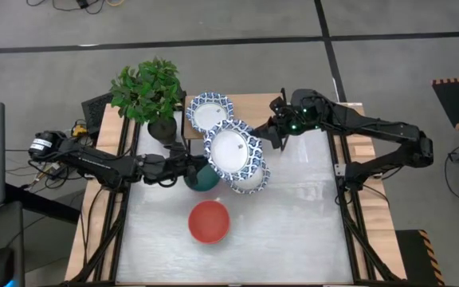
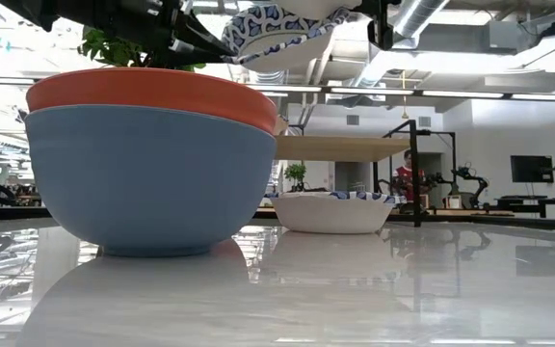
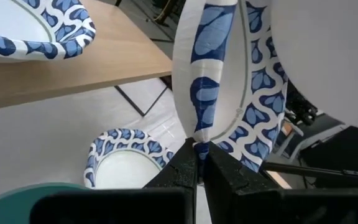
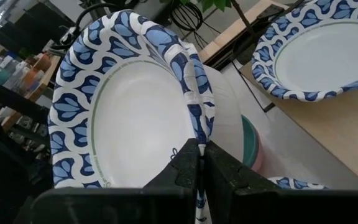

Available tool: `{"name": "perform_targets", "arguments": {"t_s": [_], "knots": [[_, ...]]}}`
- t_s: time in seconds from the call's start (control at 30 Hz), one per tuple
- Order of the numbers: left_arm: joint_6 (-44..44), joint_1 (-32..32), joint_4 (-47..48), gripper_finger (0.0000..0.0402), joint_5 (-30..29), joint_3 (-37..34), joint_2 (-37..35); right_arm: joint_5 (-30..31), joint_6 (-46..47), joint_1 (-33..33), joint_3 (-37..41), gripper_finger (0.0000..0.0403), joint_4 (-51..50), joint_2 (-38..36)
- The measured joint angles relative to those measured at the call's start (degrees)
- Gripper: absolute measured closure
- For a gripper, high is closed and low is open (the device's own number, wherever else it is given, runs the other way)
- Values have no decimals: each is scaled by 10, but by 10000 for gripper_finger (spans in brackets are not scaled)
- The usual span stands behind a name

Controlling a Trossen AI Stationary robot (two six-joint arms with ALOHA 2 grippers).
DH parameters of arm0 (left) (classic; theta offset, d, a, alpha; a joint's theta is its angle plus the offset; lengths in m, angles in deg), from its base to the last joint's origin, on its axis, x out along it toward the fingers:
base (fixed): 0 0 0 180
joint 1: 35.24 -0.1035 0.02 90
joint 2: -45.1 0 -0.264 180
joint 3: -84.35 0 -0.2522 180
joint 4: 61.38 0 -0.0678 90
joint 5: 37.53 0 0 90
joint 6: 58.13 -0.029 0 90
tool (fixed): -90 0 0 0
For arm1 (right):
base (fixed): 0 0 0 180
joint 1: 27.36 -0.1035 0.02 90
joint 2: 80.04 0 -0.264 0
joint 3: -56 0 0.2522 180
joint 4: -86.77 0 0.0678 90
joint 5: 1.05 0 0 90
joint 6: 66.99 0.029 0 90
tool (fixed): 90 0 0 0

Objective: Place and stack bowls onto a shelf
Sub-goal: Stack the white bowl on top of the white bowl on the shelf

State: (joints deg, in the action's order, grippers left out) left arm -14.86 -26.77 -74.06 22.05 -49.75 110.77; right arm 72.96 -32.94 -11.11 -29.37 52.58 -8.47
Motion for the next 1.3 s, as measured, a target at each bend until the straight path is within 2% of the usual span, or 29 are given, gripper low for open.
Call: {"name": "perform_targets", "arguments": {"t_s": [0.13,0.3,0.47,0.77,0.87,1.0,1.3], "knots": [[1,0,2,401,0,0,0,-9,-1,0,0,362,-1,-11],[1,0,2,401,2,0,0,-52,-4,0,0,362,-13,-31],[3,0,2,401,5,1,0,-71,3,-1,0,362,-115,-56],[26,0,26,401,-3,0,0,-69,2,0,0,362,-310,-81],[45,0,40,401,24,-1,1,-68,0,-1,0,362,-345,-89],[82,0,54,401,34,-1,0,-59,-2,0,0,362,-361,-98],[190,-1,65,401,83,-1,0,-49,-3,4,0,362,-319,-108]]}}
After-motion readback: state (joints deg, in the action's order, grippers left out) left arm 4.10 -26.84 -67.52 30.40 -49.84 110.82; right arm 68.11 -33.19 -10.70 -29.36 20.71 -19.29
